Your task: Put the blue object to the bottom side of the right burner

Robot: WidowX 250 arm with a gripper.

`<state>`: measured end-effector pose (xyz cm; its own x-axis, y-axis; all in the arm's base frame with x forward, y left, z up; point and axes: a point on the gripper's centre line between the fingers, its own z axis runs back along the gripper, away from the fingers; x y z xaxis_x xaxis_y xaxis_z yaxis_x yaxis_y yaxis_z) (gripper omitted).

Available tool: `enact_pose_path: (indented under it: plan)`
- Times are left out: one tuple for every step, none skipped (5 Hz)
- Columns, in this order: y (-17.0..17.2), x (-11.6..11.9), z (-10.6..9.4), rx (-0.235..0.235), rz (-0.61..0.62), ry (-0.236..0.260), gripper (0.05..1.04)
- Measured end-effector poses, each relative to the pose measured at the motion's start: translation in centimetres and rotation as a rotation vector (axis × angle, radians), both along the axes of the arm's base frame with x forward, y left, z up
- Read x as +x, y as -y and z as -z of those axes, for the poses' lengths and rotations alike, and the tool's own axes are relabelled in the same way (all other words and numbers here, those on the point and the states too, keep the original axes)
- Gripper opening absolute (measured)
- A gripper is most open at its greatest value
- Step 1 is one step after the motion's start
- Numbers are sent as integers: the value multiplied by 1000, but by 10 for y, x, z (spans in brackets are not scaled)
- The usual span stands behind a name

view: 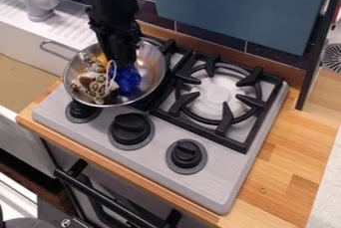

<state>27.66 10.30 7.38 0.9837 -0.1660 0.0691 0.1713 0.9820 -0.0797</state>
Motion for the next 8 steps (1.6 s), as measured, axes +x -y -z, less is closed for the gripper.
enact_pose_path:
  plan:
    - [0, 4, -21, -4, -58, 15, 265]
    - [3, 7, -36, -41, -116, -4, 266]
    - [8, 9, -55, -63, -171, -11, 265]
    - [23, 12, -63, -96, -207, -33, 266]
    - [48, 16, -59, -130, -222, -39, 266]
    - [68, 11, -56, -137, -229, 26, 266]
    - [82, 3, -43, -162, -214, 11, 266]
    - [92, -5, -24, -145, -209, -4, 266]
